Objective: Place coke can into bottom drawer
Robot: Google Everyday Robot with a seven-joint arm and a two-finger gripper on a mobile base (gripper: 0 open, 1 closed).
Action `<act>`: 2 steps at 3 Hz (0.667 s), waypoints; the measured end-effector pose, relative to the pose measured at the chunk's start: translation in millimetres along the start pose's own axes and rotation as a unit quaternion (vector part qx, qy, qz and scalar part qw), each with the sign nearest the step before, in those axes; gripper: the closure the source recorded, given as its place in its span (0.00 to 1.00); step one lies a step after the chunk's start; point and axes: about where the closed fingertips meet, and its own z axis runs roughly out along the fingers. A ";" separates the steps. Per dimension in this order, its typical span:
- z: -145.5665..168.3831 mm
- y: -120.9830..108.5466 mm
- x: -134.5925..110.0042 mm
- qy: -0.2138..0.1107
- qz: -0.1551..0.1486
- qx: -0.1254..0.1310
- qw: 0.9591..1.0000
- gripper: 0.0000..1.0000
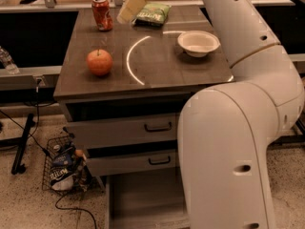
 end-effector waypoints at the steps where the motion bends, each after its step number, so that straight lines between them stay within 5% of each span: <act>1: 36.3 -9.8 -10.2 -0.035 0.032 0.016 0.999 0.00; 2: 73.9 -20.1 -19.0 -0.069 0.060 0.031 0.995 0.00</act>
Offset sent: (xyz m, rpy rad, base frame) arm 0.0937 0.0748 -0.0288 0.2932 -0.0462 -0.1097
